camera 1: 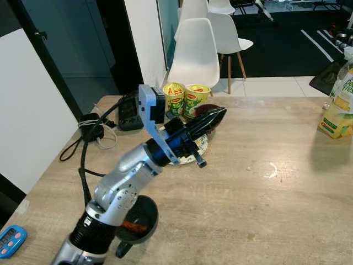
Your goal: Restocking fridge
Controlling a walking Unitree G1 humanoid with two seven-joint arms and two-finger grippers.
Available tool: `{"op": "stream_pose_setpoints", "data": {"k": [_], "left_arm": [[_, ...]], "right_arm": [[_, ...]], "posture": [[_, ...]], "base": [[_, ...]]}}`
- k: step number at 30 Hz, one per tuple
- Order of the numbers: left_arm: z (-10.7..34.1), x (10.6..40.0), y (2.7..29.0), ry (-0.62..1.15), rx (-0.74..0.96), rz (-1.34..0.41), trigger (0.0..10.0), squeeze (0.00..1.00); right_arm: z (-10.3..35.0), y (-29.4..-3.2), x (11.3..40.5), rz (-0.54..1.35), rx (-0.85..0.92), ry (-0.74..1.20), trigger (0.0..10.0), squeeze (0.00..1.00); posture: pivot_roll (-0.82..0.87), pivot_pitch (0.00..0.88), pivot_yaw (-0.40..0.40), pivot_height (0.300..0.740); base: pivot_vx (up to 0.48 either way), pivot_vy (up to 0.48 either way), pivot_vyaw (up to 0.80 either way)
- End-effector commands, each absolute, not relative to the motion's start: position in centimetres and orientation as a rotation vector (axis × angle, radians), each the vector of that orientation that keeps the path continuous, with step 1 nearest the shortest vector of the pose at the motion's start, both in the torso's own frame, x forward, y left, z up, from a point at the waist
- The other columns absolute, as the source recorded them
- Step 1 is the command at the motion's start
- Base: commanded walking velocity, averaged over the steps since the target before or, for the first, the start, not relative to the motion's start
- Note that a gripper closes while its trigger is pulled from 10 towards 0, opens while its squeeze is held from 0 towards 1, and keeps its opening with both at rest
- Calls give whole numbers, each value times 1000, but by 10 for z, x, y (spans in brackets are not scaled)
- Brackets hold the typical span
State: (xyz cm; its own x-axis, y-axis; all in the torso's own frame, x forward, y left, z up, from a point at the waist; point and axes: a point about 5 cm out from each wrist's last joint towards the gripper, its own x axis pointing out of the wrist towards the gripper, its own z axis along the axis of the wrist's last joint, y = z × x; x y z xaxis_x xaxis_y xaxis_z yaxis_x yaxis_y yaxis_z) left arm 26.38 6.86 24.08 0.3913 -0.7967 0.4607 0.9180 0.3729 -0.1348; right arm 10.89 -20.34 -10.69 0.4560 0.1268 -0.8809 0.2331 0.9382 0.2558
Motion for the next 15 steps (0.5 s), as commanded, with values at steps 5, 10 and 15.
{"op": "stream_pose_setpoints", "data": {"k": [5, 10, 15], "left_arm": [[238, 258, 63, -323, -414, -1123, 10000, 0], [236, 256, 64, -307, -419, -1108, 10000, 0], [232, 252, 65, -290, -430, -1097, 10000, 0]], "right_arm": [[-109, -197, 106, -51, 377, 1124, 10000, 0], [-109, -197, 106, -52, 376, 1124, 10000, 0], [-109, -197, 106, -52, 375, 1125, 10000, 0]], "posture": [[72, 0, 41, 740], [76, 0, 44, 740], [78, 0, 43, 740]], "base": [[-395, 0, 0], [-406, 0, 0], [-409, 0, 0]]}}
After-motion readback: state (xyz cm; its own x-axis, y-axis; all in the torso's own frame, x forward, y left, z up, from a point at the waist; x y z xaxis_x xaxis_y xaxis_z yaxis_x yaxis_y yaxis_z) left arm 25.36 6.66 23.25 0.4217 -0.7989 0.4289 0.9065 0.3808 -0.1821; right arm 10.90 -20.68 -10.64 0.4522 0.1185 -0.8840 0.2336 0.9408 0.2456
